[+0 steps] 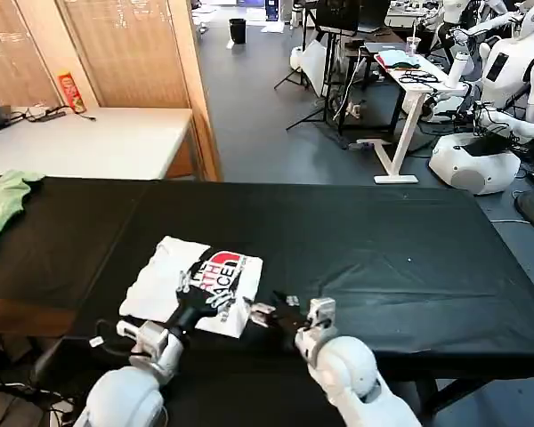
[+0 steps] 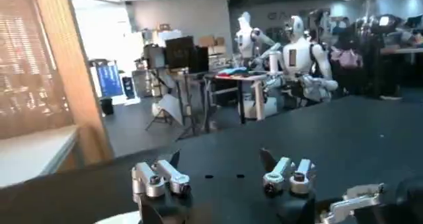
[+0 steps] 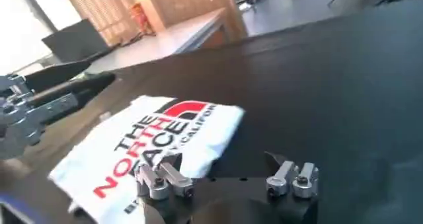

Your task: Fold and organize the clothes.

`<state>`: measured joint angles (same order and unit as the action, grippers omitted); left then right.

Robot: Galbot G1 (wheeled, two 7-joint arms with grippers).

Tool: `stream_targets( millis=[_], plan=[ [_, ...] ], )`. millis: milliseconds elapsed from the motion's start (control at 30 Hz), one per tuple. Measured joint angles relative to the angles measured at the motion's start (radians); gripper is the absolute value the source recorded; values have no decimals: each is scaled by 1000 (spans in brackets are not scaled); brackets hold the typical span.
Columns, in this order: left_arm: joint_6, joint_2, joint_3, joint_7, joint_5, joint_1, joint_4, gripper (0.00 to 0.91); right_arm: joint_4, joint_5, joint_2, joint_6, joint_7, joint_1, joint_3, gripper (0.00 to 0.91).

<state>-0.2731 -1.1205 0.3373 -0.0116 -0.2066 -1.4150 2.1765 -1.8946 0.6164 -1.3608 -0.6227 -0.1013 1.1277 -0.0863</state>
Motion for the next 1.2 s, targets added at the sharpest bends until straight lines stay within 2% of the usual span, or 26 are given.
stream_targets(
  millis=[33,67,133,167,200,533,700,733,767,800,900,1000,1133,1200],
  plan=[
    [1,-1,5,-1,0,-3,0,878,12,6,-4,-2,-8,-10,7,595],
    [2,-1,9,-2,-1,-5,1,878,22,9,-6,-3,-11,-15,11,400],
    [3,-1,16,-2,-2,-12,3,878,36,10,-9,-1,-13,-24,15,156],
    [5,-1,20,-3,-3,-15,3,878,41,10,-9,0,-14,-27,17,156],
    [6,-1,23,-3,-3,-17,3,878,44,10,-9,1,-13,-29,18,59],
    [23,-12,39,-4,12,-34,0,878,70,6,2,2,-1,-56,-3,49],
    [47,-15,57,-6,16,-52,-5,878,40,61,64,-12,24,-67,-63,49],
    [53,-15,61,-9,17,-56,-9,878,37,71,88,-18,33,-70,-81,59],
    [64,-14,63,-16,18,-58,-12,878,35,83,118,-31,49,-72,-100,127],
    [74,-14,65,-23,18,-62,-18,878,30,90,148,-45,65,-70,-118,878],
    [81,-13,71,-28,14,-71,-32,878,5,93,241,-78,90,-53,-171,878],
    [82,-13,71,-48,-1,-79,-39,878,-31,79,304,-75,83,-25,-200,878],
    [108,-13,79,-53,-25,-93,-51,878,-90,29,341,-22,52,32,-233,878],
    [142,-12,80,-47,-16,-101,-61,878,-117,-15,353,26,56,66,-245,878]
  ],
)
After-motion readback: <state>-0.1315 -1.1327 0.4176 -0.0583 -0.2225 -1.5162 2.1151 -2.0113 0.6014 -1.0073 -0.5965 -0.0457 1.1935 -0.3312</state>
